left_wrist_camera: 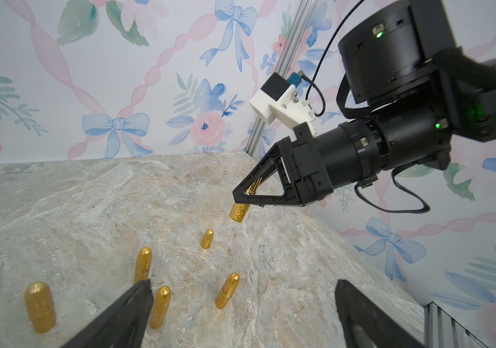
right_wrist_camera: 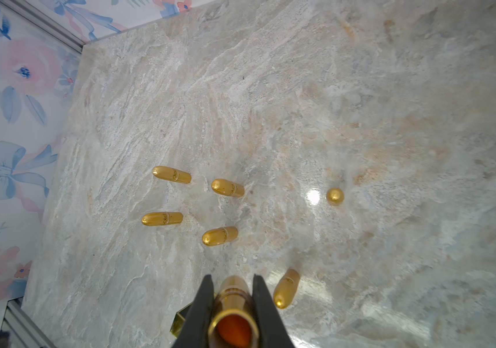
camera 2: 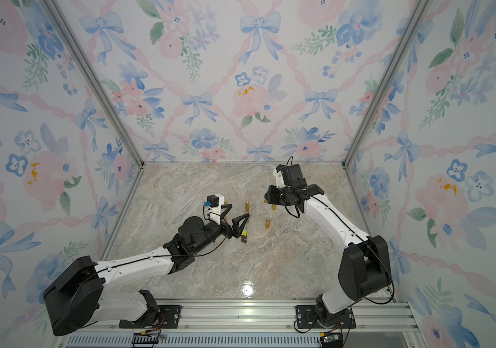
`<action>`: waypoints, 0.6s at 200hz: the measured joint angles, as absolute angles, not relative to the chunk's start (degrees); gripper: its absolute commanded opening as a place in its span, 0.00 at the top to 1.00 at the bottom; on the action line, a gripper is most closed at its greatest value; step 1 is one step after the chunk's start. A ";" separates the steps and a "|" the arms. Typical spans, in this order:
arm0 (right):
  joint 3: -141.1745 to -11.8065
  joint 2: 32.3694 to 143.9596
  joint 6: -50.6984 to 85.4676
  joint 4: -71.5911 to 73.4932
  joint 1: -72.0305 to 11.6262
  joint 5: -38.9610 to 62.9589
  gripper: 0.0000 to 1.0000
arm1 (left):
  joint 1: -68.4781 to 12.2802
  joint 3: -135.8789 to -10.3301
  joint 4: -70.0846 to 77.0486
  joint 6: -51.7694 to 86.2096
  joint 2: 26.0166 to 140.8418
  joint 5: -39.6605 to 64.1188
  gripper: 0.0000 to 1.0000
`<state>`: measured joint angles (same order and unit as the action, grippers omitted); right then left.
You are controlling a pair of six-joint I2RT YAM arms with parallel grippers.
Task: Open the lipstick cap
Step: Place the lipstick at the center of the board.
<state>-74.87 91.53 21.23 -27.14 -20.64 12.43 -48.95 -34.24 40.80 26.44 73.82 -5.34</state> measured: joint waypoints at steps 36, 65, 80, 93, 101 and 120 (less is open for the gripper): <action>-75.31 98.85 18.24 -24.45 -20.78 8.08 0.89 | -52.69 -36.91 35.38 35.00 72.88 -10.26 0.02; -75.40 103.59 15.62 -22.28 -22.24 4.45 0.89 | -54.35 -41.43 31.07 40.42 72.88 -12.27 0.02; -75.42 105.16 14.44 -21.12 -23.09 2.96 0.89 | -54.68 -42.89 29.65 42.26 72.69 -13.04 0.02; -75.46 106.24 13.69 -20.01 -23.42 2.04 0.89 | -55.00 -43.68 28.62 43.35 72.36 -13.39 0.02; -75.64 106.94 13.23 -19.49 -23.55 1.61 0.88 | -55.29 -44.12 28.18 43.81 72.14 -13.61 0.02; -75.83 108.03 12.43 -17.85 -23.75 0.51 0.89 | -55.94 -45.19 27.05 44.25 72.03 -13.96 0.02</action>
<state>-75.83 108.03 12.43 -17.85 -23.75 0.51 -55.94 -45.19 27.05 44.25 72.03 -13.96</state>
